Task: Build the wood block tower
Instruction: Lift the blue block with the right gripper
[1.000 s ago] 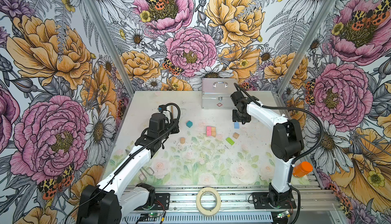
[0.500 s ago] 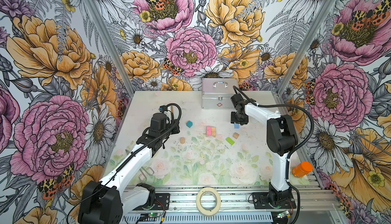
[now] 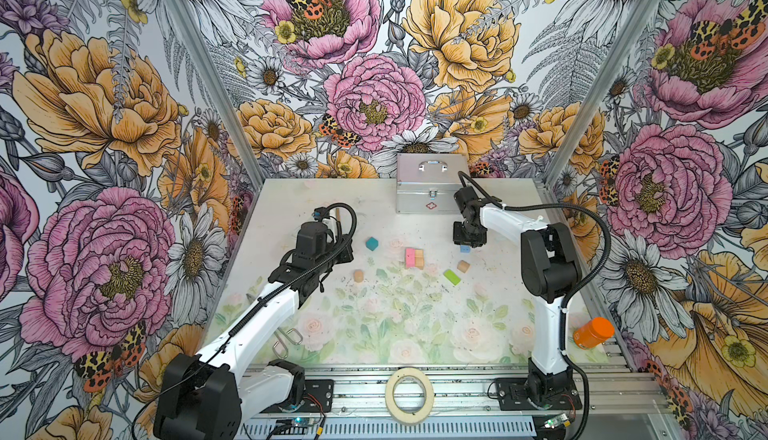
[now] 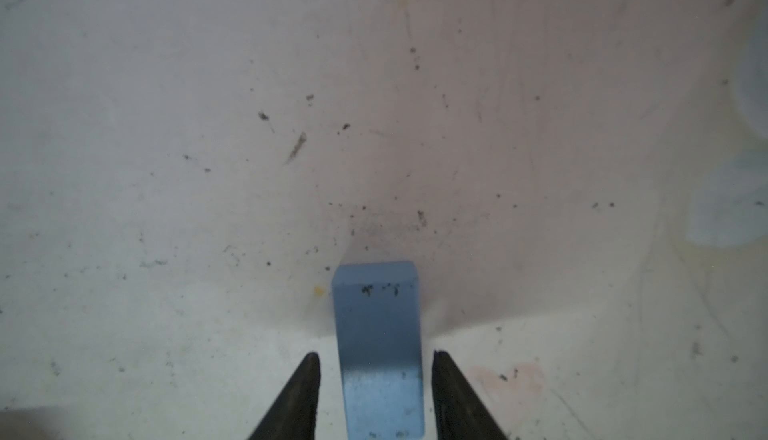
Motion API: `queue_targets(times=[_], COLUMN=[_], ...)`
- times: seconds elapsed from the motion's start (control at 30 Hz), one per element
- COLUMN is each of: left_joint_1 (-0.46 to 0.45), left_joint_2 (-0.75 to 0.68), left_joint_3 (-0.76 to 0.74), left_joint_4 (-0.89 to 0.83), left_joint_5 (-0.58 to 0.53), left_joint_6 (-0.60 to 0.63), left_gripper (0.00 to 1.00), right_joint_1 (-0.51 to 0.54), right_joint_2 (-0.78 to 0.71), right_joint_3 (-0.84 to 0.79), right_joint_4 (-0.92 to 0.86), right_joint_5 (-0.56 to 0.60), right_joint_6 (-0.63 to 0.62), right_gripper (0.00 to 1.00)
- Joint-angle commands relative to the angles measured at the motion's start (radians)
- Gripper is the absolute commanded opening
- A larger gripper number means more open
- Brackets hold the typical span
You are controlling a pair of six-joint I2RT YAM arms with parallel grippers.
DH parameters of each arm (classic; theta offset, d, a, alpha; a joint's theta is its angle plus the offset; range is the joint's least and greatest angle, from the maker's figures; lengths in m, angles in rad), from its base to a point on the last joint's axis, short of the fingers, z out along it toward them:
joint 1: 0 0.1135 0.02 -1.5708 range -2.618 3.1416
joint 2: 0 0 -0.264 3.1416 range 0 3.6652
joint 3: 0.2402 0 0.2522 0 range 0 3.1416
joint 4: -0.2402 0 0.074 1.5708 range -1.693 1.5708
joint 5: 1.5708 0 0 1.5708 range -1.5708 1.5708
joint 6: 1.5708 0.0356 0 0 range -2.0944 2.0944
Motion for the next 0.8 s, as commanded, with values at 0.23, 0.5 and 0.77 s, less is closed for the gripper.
queue_targets(times=[0.23,0.5,0.77], left_joint_1=[-0.007,-0.007,-0.007], left_joint_2=[0.011,0.015,0.016], left_joint_3=[0.030,0.028,0.029], left_joint_4=[-0.001,0.001,0.001], left_joint_5=[-0.014,-0.012,-0.009], left_joint_6=[-0.012,-0.010,-0.010], left_gripper=[0.03,0.03,0.03], right_joint_1=[-0.005,-0.005,-0.005], right_joint_2=[0.024,0.026,0.035], right_joint_3=[-0.010,-0.014,-0.013], right_joint_4=[0.017,0.017,0.016], right_joint_5=[-0.023,-0.025,-0.025], right_joint_6=[0.003,0.002,0.003], right_gripper=[0.42,0.34,0.34])
